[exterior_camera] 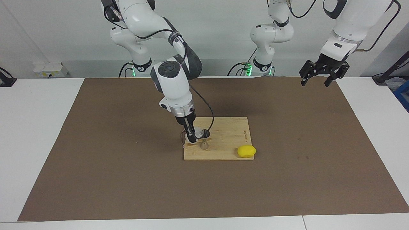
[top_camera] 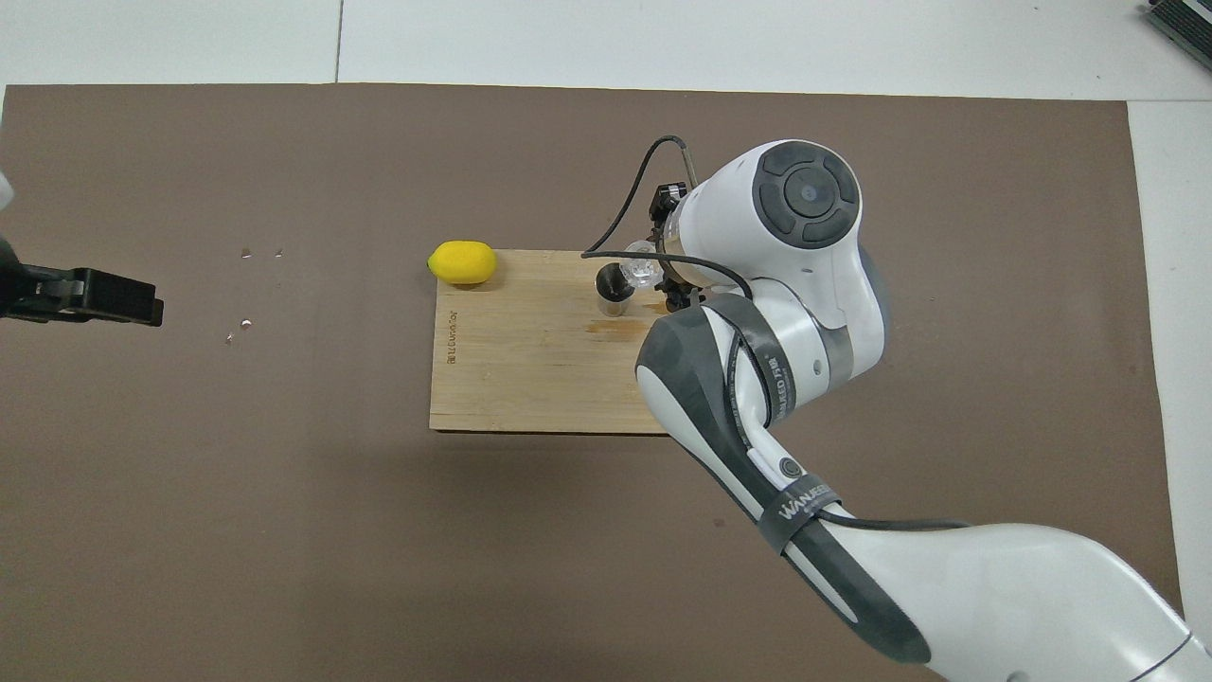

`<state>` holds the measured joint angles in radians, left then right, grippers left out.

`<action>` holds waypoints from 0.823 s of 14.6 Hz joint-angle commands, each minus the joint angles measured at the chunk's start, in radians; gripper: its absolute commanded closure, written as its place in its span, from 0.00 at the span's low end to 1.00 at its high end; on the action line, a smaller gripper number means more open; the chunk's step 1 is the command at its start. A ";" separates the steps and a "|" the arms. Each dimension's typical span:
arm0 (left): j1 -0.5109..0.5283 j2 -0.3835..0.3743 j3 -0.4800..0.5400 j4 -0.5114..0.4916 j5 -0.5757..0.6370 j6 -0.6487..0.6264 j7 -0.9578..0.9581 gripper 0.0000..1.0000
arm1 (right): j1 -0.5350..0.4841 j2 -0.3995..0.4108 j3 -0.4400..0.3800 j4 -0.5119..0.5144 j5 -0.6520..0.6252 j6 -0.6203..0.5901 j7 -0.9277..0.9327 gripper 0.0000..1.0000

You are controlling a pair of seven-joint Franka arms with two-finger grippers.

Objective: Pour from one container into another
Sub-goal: 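Tilt the glass cup with the right gripper into the metal cup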

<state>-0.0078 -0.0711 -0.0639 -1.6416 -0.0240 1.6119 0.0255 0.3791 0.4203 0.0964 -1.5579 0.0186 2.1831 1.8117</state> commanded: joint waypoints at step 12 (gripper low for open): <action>0.002 -0.018 0.003 -0.010 -0.008 -0.014 -0.001 0.00 | 0.040 0.015 0.003 0.050 -0.169 -0.078 0.014 1.00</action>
<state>-0.0078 -0.0711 -0.0639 -1.6416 -0.0240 1.6114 0.0255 0.4178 0.4204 0.0964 -1.5403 -0.1238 2.1240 1.8117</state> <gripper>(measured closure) 0.000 0.498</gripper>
